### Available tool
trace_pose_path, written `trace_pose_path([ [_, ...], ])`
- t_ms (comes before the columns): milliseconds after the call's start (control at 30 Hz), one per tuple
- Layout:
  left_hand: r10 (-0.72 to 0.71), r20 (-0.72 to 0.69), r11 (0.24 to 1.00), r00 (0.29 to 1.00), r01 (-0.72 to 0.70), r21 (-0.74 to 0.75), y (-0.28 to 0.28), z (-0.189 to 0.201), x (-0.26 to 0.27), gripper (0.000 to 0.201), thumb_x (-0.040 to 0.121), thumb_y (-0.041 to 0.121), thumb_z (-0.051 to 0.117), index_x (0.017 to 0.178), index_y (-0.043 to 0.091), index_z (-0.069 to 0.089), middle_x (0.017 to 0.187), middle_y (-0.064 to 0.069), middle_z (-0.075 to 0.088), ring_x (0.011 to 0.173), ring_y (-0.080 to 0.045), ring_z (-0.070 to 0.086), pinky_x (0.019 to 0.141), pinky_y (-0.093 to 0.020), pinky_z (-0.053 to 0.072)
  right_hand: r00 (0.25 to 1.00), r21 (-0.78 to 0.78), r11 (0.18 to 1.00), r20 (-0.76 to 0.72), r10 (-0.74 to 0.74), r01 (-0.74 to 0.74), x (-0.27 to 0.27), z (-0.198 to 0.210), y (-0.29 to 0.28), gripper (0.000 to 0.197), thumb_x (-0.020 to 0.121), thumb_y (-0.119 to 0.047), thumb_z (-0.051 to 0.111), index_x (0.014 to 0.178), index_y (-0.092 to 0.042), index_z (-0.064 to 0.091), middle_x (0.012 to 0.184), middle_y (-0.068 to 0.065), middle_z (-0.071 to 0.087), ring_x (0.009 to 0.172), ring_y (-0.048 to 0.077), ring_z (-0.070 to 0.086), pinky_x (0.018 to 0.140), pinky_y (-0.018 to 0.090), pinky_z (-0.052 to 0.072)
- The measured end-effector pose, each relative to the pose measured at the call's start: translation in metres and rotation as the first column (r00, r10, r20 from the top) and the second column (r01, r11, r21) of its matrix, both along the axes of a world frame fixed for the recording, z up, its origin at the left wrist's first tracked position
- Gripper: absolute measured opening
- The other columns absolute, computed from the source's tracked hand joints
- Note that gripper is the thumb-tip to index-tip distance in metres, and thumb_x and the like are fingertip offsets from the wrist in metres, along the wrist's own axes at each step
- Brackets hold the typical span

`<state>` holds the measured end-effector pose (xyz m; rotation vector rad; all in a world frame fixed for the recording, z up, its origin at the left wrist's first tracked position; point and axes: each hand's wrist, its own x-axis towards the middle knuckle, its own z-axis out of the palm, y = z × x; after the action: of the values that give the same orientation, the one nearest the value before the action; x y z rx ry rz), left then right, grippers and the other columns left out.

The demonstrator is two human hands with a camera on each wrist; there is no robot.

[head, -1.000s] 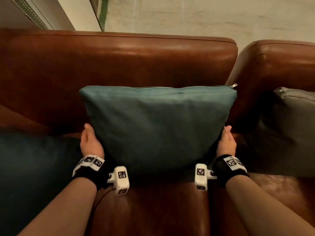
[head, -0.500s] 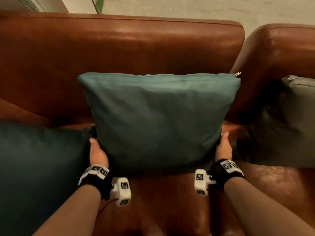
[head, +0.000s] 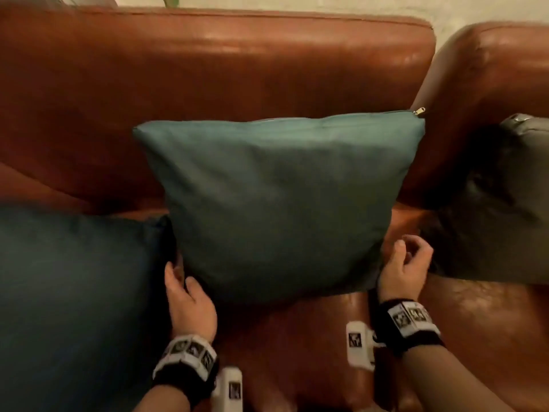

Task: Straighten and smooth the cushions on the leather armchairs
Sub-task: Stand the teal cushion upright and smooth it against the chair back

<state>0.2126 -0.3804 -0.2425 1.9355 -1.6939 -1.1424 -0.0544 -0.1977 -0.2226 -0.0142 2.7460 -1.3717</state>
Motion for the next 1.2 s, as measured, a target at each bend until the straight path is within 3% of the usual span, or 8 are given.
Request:
trace_pose_path([
  [167,-0.641,0.129,0.604,0.757,0.600,-0.524,0.038,0.073,-0.047,0.058,0.093,0.024,0.038,0.149,0.016,0.024,0.157,-0.013,0.026,0.147,-0.030,0.019,0.120,-0.044,0.015,0.320,0.469,0.483,-0.387,0.865,-0.740,0.070,0.042,-0.031,0.046,0.087,-0.027,0.054,0.132,-0.018,0.053,0.148,0.005,0.042,0.140,0.026,0.036,0.117,0.047,0.021],
  [333,-0.653,0.611,0.248,0.448,0.888,-0.387,-0.054,0.090,-0.131,0.062,0.094,0.044,0.035,0.152,0.035,0.013,0.162,0.004,0.010,0.149,-0.028,0.004,0.119,-0.052,0.003,-0.112,0.842,0.102,-0.189,0.976,-0.530,0.013,0.028,-0.094,0.052,0.092,-0.055,0.046,0.137,-0.029,0.052,0.149,0.001,0.045,0.143,0.020,0.029,0.121,0.041,0.017],
  [433,-0.566,0.733,0.193,0.378,0.925,-0.328,-0.108,0.092,-0.121,0.063,0.094,0.049,0.032,0.152,0.036,0.013,0.162,0.005,0.009,0.150,-0.026,0.004,0.119,-0.053,0.005,0.052,0.881,0.153,-0.146,0.988,-0.448,-0.047,0.056,-0.100,0.066,0.092,-0.065,0.034,0.151,-0.037,0.026,0.159,-0.005,0.023,0.149,0.021,0.016,0.120,0.045,0.014],
  [567,-0.458,0.705,0.493,0.541,0.815,-0.305,-0.143,0.098,-0.081,0.069,0.092,0.056,0.025,0.153,0.032,0.005,0.163,0.000,0.004,0.150,-0.024,0.002,0.118,-0.055,0.005,0.616,0.783,0.483,-0.168,0.770,-0.391,-0.092,0.085,-0.099,0.074,0.089,-0.068,0.026,0.154,-0.033,0.013,0.163,0.002,0.011,0.151,0.025,0.003,0.120,0.052,0.007],
  [767,-0.635,0.689,0.177,0.351,0.933,-0.312,-0.119,0.112,-0.131,0.059,0.095,0.047,0.027,0.152,0.032,0.019,0.161,0.002,0.018,0.149,-0.025,0.014,0.119,-0.048,0.010,0.179,0.791,0.172,-0.081,0.980,-0.587,-0.028,0.097,-0.166,0.063,0.096,-0.054,0.029,0.153,-0.029,0.019,0.161,-0.005,0.021,0.149,0.018,0.014,0.120,0.050,0.009],
  [967,-0.598,0.705,0.298,0.380,0.923,-0.245,-0.186,0.108,-0.092,0.062,0.094,0.056,0.017,0.151,0.032,0.021,0.160,0.005,0.021,0.148,-0.021,0.014,0.120,-0.041,0.011,0.515,0.826,0.317,-0.037,0.856,-0.467,-0.113,0.107,-0.121,0.055,0.098,-0.055,0.015,0.152,-0.041,0.013,0.159,-0.016,0.021,0.148,0.020,0.021,0.117,0.057,0.014],
  [1100,-0.442,0.620,0.671,0.649,0.697,-0.252,-0.165,0.122,-0.092,0.060,0.093,0.056,0.015,0.150,0.037,0.020,0.161,0.008,0.016,0.149,-0.030,0.006,0.118,-0.056,0.004,0.728,0.754,0.513,-0.068,0.682,-0.411,-0.131,0.116,-0.079,0.052,0.098,-0.049,0.027,0.147,-0.033,0.033,0.151,-0.002,0.041,0.140,0.025,0.035,0.115,0.053,0.020],
  [1200,-0.506,0.567,0.534,0.650,0.752,-0.386,-0.112,0.137,-0.102,0.064,0.092,0.049,0.027,0.151,0.024,0.023,0.160,-0.005,0.018,0.149,-0.033,0.005,0.119,-0.053,0.008,0.731,0.580,0.682,-0.202,0.652,-0.447,-0.126,0.125,-0.018,0.052,0.091,-0.042,0.037,0.135,-0.020,0.053,0.125,0.007,0.062,0.113,0.031,0.057,0.101,0.045,0.042],
])
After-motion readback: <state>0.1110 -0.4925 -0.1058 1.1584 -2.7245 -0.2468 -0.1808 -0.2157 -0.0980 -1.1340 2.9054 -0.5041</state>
